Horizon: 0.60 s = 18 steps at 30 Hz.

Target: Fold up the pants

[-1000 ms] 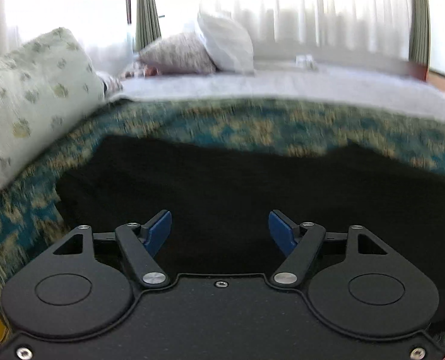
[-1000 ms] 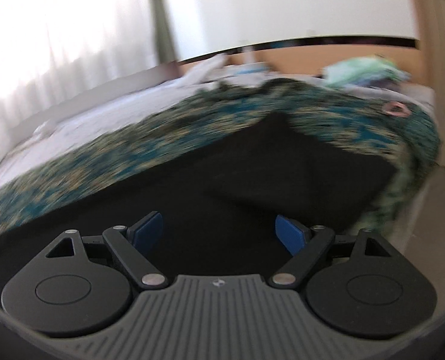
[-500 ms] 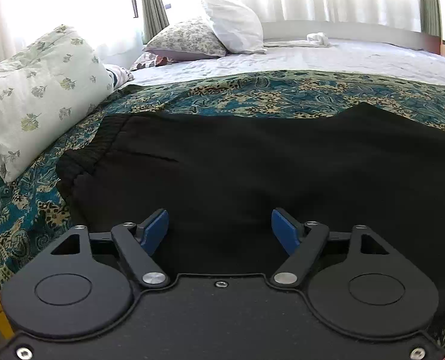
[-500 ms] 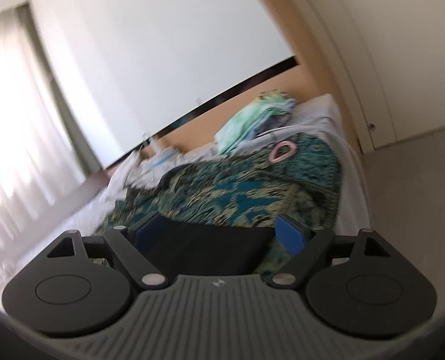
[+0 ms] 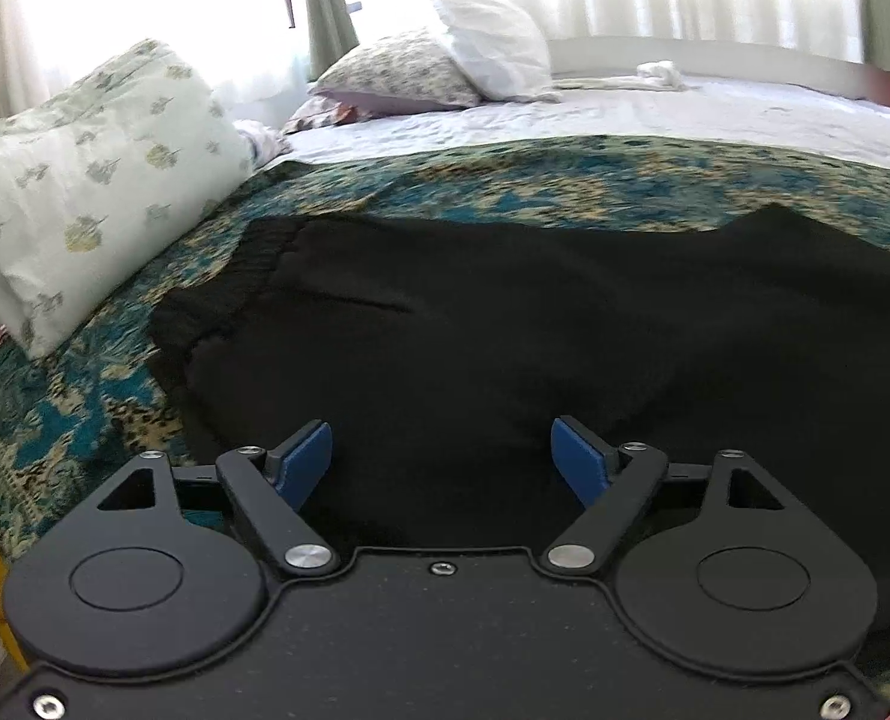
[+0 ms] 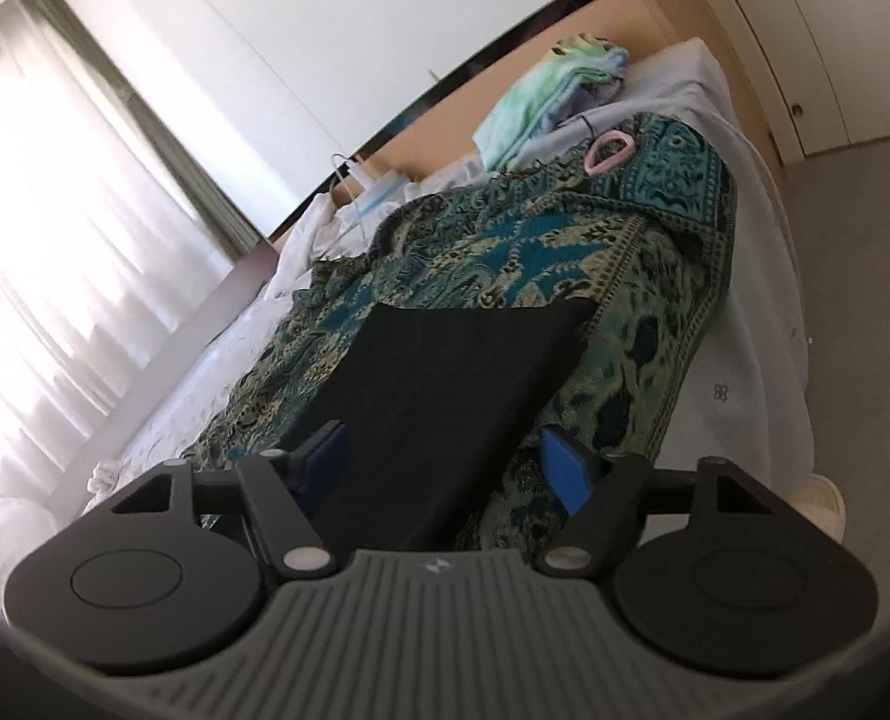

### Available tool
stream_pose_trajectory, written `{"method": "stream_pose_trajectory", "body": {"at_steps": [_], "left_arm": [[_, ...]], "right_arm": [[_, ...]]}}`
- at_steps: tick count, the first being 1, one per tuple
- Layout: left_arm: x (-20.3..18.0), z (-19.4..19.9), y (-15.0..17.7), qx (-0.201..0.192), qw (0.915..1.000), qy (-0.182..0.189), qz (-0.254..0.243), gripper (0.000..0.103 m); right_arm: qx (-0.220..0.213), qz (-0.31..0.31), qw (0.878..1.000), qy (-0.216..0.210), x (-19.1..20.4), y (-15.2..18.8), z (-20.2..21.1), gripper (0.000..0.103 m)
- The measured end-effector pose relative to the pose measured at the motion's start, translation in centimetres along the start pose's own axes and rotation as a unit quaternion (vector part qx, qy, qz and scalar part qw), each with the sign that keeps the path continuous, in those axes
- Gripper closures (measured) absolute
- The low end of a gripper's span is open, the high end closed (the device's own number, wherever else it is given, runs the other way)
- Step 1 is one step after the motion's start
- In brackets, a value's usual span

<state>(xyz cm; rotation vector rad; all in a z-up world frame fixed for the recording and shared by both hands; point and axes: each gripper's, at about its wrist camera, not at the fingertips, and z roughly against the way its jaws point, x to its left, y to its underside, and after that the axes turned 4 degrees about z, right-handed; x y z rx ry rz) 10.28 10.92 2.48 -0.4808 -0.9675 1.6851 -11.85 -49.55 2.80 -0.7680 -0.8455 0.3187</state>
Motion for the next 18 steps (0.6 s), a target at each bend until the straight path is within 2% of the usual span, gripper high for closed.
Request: {"method": "stream_pose_trajectory", "body": {"at_steps": [3, 5, 9, 10, 14, 18], "left_arm": [[1.3, -0.7, -0.2, 0.007, 0.9998, -0.014, 0.015, 0.022], [1.9, -1.1, -0.4, 0.013, 0.9996, -0.011, 0.024, 0.022], [1.9, -1.3, -0.4, 0.010, 0.9997, -0.015, 0.014, 0.022], [1.8, -1.4, -0.4, 0.010, 0.9997, -0.015, 0.016, 0.022], [2.0, -1.4, -0.3, 0.008, 0.9996, -0.012, 0.022, 0.022], [2.4, -1.5, -0.2, 0.009, 0.9993, -0.005, 0.035, 0.020]], "right_arm": [[-0.006, -0.011, 1.000, -0.007, -0.1, 0.0, 0.4, 0.037], [-0.005, -0.021, 1.000, -0.020, -0.3, 0.0, 0.4, 0.040], [0.003, -0.019, 1.000, -0.017, -0.2, 0.0, -0.3, 0.041], [0.004, -0.018, 1.000, -0.011, -0.1, -0.1, -0.7, 0.036], [0.009, -0.031, 0.999, 0.015, -0.7, -0.8, -2.4, 0.057], [0.019, -0.074, 0.997, -0.004, -2.0, -1.2, -3.6, 0.063]]}}
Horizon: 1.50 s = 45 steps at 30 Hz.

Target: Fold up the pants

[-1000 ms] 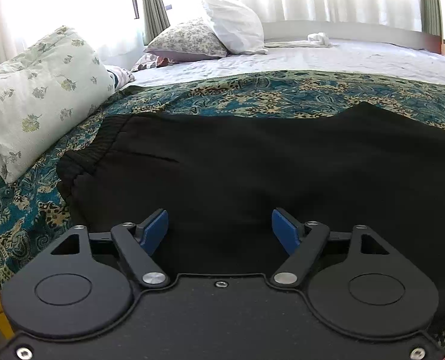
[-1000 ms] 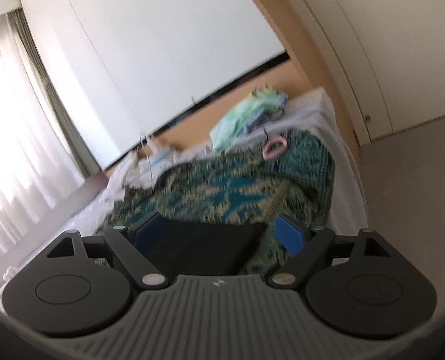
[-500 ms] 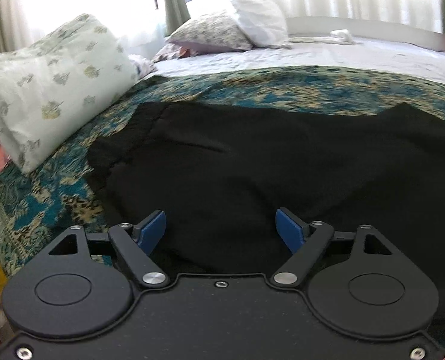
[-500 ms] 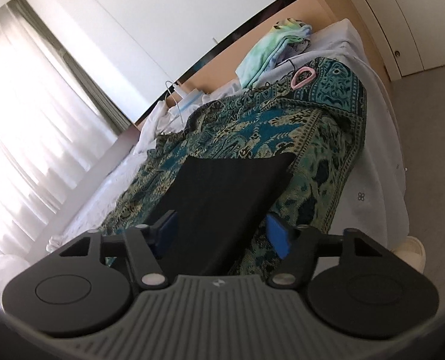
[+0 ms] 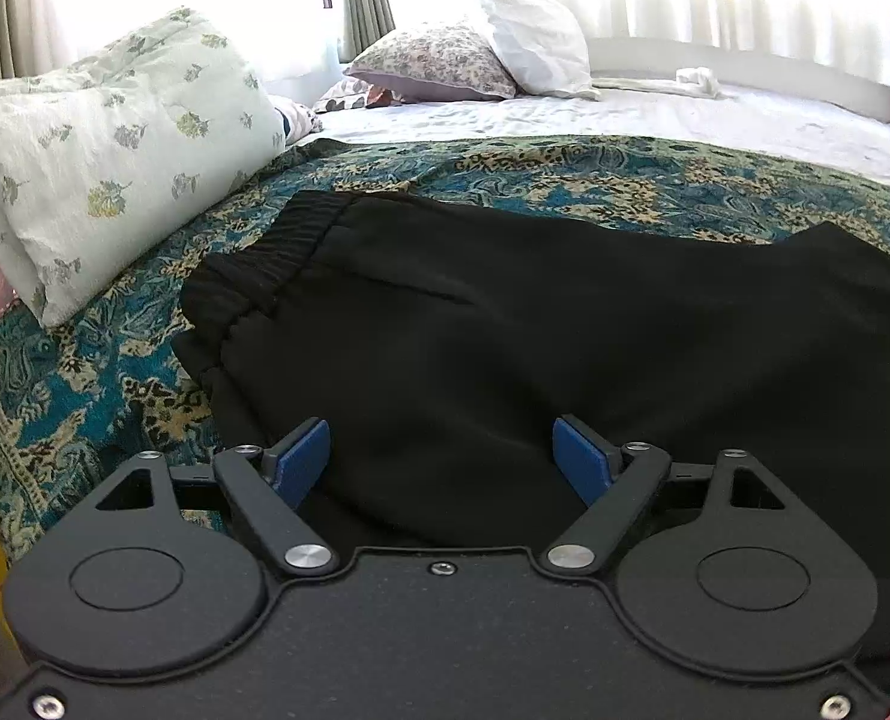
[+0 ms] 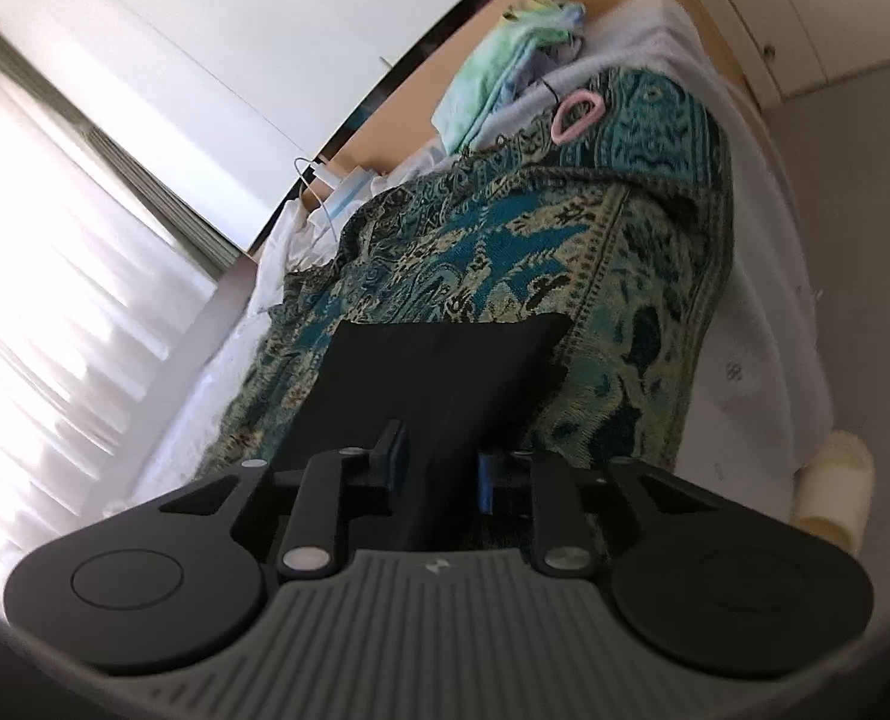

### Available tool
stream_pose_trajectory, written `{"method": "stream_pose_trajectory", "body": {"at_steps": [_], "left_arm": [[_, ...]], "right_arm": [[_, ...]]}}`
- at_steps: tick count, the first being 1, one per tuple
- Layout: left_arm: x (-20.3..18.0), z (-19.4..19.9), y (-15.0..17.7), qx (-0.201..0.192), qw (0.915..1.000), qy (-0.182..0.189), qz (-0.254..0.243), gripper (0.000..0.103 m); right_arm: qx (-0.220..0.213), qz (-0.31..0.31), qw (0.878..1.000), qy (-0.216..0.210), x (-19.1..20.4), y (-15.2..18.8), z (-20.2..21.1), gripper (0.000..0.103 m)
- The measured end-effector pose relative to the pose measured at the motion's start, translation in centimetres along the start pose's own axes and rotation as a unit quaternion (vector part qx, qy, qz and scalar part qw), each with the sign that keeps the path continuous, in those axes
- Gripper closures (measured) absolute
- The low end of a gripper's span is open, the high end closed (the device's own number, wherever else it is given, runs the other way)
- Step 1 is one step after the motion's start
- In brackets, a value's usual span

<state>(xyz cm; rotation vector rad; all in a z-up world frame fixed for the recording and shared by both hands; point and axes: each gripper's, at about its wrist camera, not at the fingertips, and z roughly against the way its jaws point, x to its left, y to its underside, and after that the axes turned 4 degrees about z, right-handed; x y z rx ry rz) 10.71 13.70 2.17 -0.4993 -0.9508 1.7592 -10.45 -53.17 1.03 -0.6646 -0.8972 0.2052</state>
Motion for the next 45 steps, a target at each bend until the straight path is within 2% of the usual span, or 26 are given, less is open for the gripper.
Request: {"method": "stream_pose_trajectory", "body": {"at_steps": [4, 6, 11, 14, 15, 16, 18, 19, 22, 24, 26, 27, 29, 31, 32, 33, 35, 39, 45], "left_arm": [[0.0, 0.0, 0.2, -0.005, 1.0000, 0.001, 0.001, 0.020], [-0.1, 0.0, 0.4, -0.010, 1.0000, 0.000, 0.000, 0.020], [-0.1, 0.2, 0.6, -0.015, 0.9999, 0.004, 0.003, 0.020], [0.0, 0.2, 0.7, -0.018, 0.9998, 0.008, 0.004, 0.020], [0.1, 0.2, 0.7, -0.018, 0.9998, 0.010, 0.006, 0.020], [0.2, 0.2, 0.8, -0.019, 0.9997, 0.013, 0.008, 0.020], [0.3, 0.2, 1.0, -0.023, 0.9995, 0.017, 0.012, 0.020], [0.3, 0.2, 1.1, -0.026, 0.9994, 0.019, 0.013, 0.020], [0.4, 0.3, 1.3, -0.033, 0.9991, 0.023, 0.017, 0.020], [0.6, 0.2, 1.3, -0.033, 0.9989, 0.028, 0.019, 0.020], [0.8, 0.2, 1.3, -0.032, 0.9986, 0.034, 0.025, 0.020], [0.9, 0.1, 1.3, -0.033, 0.9985, 0.036, 0.027, 0.020], [1.0, 0.1, 1.4, -0.034, 0.9983, 0.038, 0.028, 0.020], [1.0, 0.1, 1.4, -0.034, 0.9983, 0.038, 0.028, 0.020], [1.1, 0.1, 1.4, -0.034, 0.9982, 0.039, 0.029, 0.020], [1.1, 0.2, 1.4, -0.034, 0.9982, 0.041, 0.029, 0.020], [1.2, 0.2, 1.5, -0.035, 0.9979, 0.046, 0.031, 0.020], [1.2, 0.2, 1.6, -0.039, 0.9976, 0.049, 0.031, 0.019], [1.2, 0.2, 1.6, -0.039, 0.9975, 0.049, 0.031, 0.019]], "right_arm": [[0.014, -0.057, 0.998, -0.021, -1.7, -0.7, -1.5, 0.072], [0.020, -0.060, 0.998, -0.028, -1.9, -1.0, -2.1, 0.072], [0.022, -0.005, 1.000, -0.007, -0.3, -1.3, -3.0, 0.072], [0.041, 0.037, 0.998, 0.037, 1.6, -1.8, -3.4, 0.085], [0.050, 0.057, 0.995, 0.057, 2.7, -2.0, -3.5, 0.087], [0.055, 0.079, 0.992, 0.079, 3.8, -2.2, -3.4, 0.097], [0.059, 0.142, 0.981, 0.121, 7.4, -2.3, -3.4, 0.096], [0.056, 0.174, 0.976, 0.118, 9.5, -2.1, -3.4, 0.096], [0.057, 0.258, 0.962, 0.068, 17.2, 0.3, -2.8, 0.096], [0.067, 0.323, 0.944, 0.022, 22.7, 3.8, -2.2, 0.096], [0.095, 0.409, 0.907, -0.037, 28.5, 9.8, -0.9, 0.096], [0.112, 0.448, 0.885, -0.066, 30.5, 12.9, -0.1, 0.096], [0.152, 0.526, 0.827, -0.126, 33.7, 20.3, 2.1, 0.096], [0.179, 0.584, 0.772, -0.173, 34.8, 26.9, 4.8, 0.096], [0.189, 0.599, 0.754, -0.191, 34.8, 29.4, 6.0, 0.096], [0.199, 0.605, 0.744, -0.203, 34.6, 31.2, 7.0, 0.096], [0.211, 0.606, 0.737, -0.212, 33.8, 33.8, 8.5, 0.096], [0.163, 0.637, 0.723, -0.214, 32.7, 35.4, 11.1, 0.095], [0.174, 0.615, 0.735, -0.228, 32.1, 35.0, 12.3, 0.095]]}}
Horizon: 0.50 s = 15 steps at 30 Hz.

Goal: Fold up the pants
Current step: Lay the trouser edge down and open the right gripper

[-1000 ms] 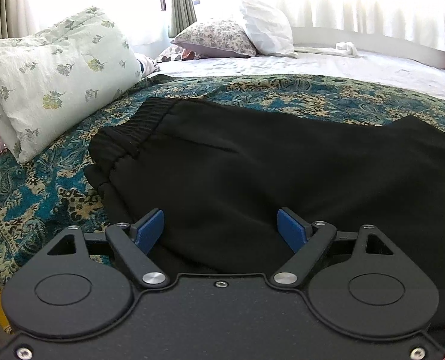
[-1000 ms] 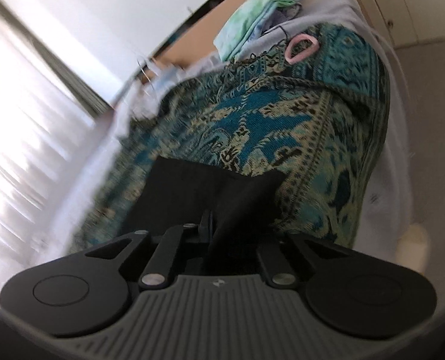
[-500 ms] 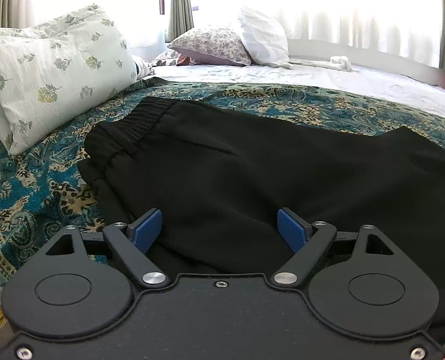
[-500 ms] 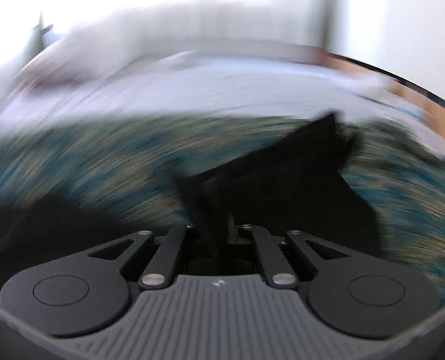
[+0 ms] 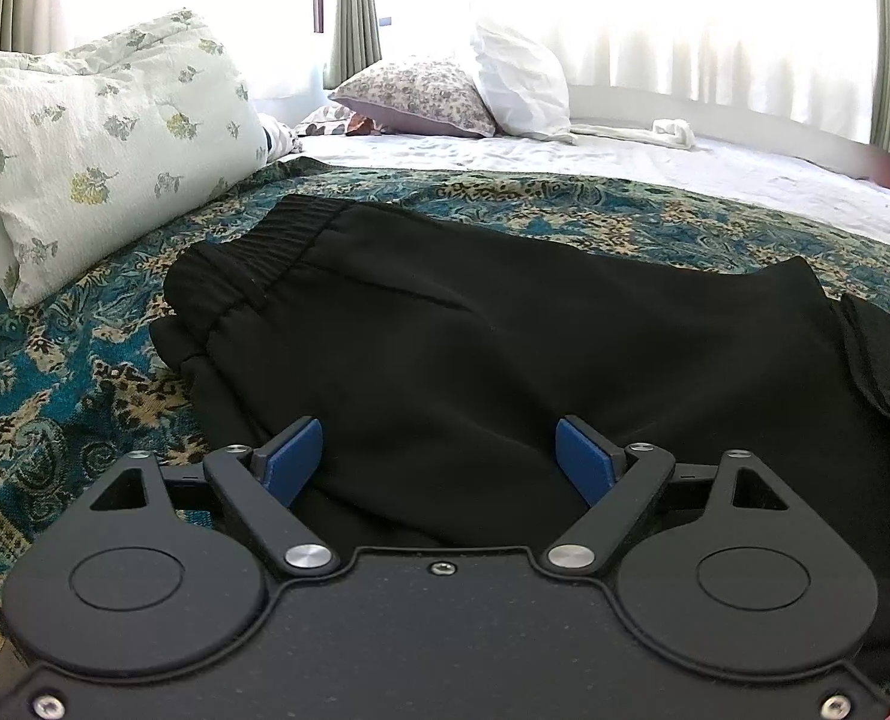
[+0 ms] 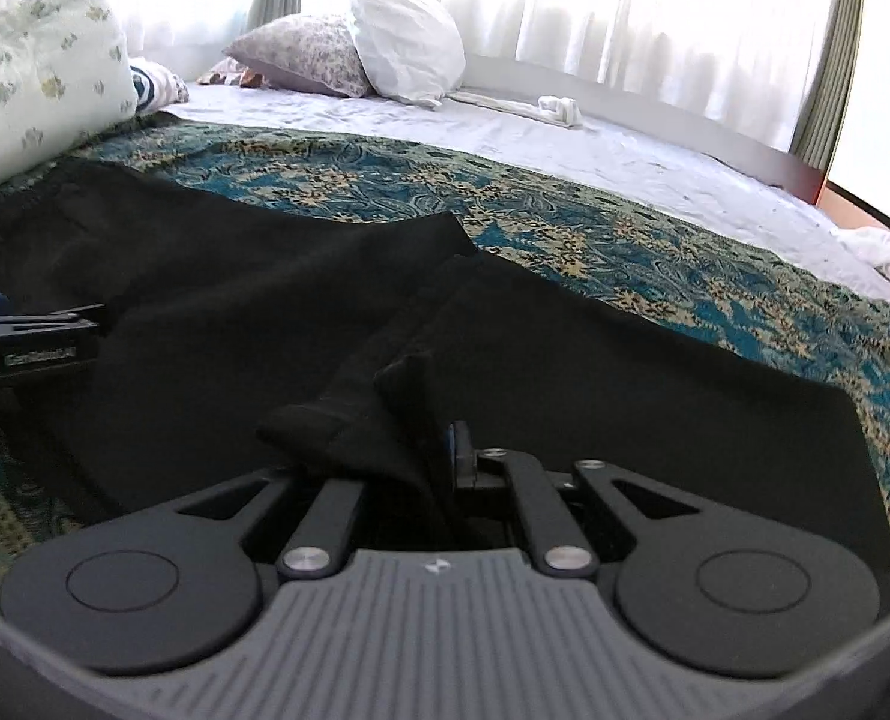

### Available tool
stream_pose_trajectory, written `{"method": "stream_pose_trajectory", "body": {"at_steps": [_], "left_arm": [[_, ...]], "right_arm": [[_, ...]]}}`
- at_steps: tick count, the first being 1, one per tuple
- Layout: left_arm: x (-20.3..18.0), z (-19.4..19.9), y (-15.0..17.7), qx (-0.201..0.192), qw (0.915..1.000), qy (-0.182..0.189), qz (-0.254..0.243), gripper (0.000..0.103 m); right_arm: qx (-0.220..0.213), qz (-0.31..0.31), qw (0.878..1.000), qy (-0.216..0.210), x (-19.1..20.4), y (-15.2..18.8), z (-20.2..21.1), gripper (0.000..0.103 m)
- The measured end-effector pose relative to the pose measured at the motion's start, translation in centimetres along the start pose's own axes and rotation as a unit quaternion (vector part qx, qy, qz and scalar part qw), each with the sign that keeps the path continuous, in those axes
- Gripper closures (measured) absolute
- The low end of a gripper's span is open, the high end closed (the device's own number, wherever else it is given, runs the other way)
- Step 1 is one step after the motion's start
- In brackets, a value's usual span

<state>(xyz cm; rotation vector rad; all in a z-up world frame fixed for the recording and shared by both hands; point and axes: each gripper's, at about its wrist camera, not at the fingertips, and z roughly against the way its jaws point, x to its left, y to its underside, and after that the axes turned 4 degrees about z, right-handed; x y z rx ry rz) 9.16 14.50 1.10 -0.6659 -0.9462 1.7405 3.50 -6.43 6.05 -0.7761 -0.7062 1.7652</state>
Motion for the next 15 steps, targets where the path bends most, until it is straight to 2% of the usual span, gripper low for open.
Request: {"method": "stream_pose_trajectory", "body": {"at_steps": [2, 4, 7, 8, 11, 15], "left_arm": [[0.0, 0.0, 0.0, 0.000, 1.0000, -0.001, -0.001, 0.018], [-0.1, 0.0, 0.0, 0.000, 1.0000, -0.002, -0.002, 0.018], [-0.1, 0.0, 0.0, 0.001, 1.0000, -0.002, -0.002, 0.018], [-0.1, 0.0, 0.0, 0.001, 1.0000, -0.002, -0.002, 0.018], [0.0, 0.0, 0.0, 0.002, 1.0000, 0.001, 0.001, 0.017], [0.5, 0.3, -0.5, 0.012, 0.9997, 0.018, 0.014, 0.016]], "right_arm": [[-0.002, 0.006, 1.000, -0.003, 0.5, 0.5, 0.1, 0.092], [-0.009, 0.010, 1.000, -0.003, 1.1, 0.8, 0.3, 0.081], [-0.022, -0.005, 0.999, -0.022, 1.8, 0.9, 0.6, 0.072], [-0.026, -0.011, 0.999, -0.032, 1.9, 1.0, 0.7, 0.054], [-0.041, -0.032, 0.994, -0.092, 1.9, 1.5, 1.6, 0.037], [-0.059, -0.032, 0.990, -0.123, 1.5, 2.6, 3.5, 0.032]]}}
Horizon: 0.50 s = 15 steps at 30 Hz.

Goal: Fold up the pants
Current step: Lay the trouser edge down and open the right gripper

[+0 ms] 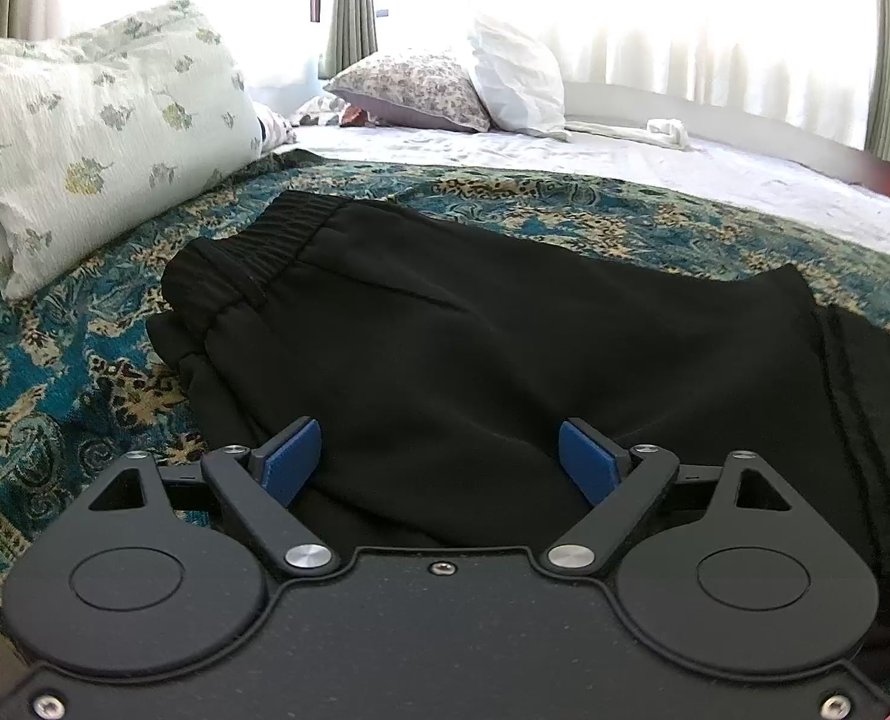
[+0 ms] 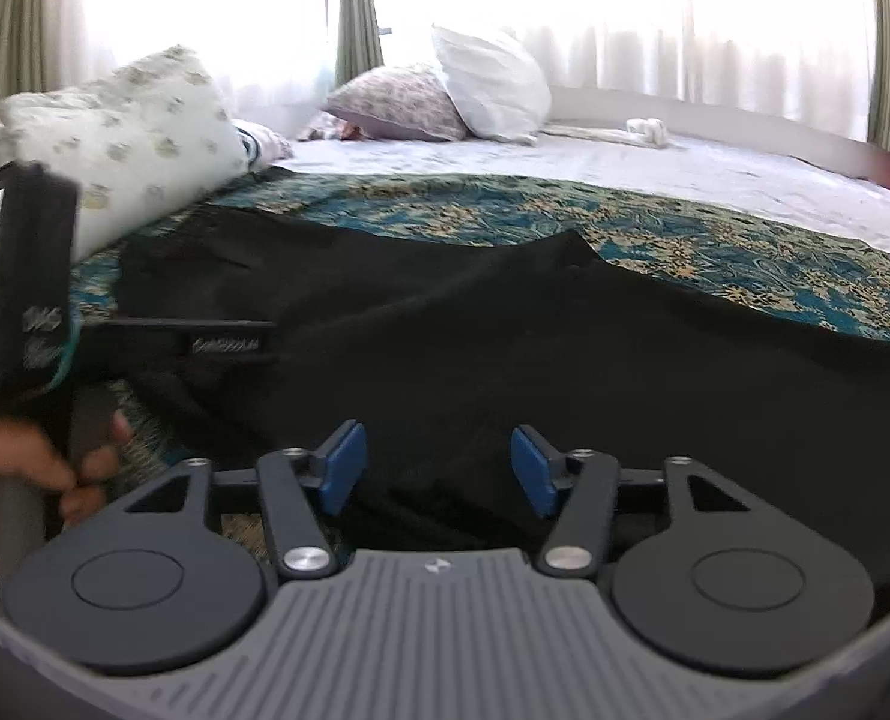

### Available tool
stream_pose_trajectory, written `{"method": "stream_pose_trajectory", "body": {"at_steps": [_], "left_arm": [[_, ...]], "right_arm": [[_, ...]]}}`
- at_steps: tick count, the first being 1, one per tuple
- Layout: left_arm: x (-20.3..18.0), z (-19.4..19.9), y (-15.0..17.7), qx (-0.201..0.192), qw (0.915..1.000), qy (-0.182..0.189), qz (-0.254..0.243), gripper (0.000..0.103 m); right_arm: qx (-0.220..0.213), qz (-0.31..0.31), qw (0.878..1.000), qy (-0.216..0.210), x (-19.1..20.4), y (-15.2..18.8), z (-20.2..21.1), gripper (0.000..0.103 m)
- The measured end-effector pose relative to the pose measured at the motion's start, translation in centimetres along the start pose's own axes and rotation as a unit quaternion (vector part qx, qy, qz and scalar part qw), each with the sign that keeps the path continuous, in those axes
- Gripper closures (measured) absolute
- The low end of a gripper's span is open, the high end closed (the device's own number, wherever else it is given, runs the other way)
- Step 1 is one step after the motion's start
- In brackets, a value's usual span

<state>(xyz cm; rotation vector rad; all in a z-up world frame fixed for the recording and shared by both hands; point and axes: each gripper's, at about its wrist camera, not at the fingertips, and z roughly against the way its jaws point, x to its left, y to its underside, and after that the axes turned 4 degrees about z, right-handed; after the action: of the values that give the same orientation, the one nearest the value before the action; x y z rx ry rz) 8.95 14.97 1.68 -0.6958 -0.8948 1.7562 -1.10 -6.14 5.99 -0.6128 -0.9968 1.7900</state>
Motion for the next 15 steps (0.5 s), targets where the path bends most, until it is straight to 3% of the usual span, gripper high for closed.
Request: {"method": "stream_pose_trajectory", "body": {"at_steps": [4, 6, 9, 12, 15], "left_arm": [[0.3, 1.3, -0.7, -0.003, 0.9998, 0.015, 0.015, 0.016], [-0.2, 2.5, -0.8, -0.014, 0.9995, 0.025, 0.015, 0.016], [-1.8, 4.7, -0.7, -0.040, 0.9981, 0.048, -0.006, 0.017], [-4.3, 6.8, -0.5, -0.055, 0.9946, 0.084, -0.026, 0.017], [-6.8, 8.4, 0.2, -0.057, 0.9894, 0.126, -0.044, 0.022]], "right_arm": [[-0.028, -0.033, 0.999, 0.004, -2.0, 0.6, 2.9, 0.023], [-0.046, -0.057, 0.997, 0.035, -3.7, 1.0, 4.6, 0.021], [-0.066, -0.088, 0.985, 0.135, -6.6, 1.7, 6.6, 0.021], [-0.071, -0.127, 0.961, 0.235, -10.0, 2.6, 7.9, 0.021], [-0.065, -0.175, 0.937, 0.294, -13.0, 3.8, 8.6, 0.042]]}}
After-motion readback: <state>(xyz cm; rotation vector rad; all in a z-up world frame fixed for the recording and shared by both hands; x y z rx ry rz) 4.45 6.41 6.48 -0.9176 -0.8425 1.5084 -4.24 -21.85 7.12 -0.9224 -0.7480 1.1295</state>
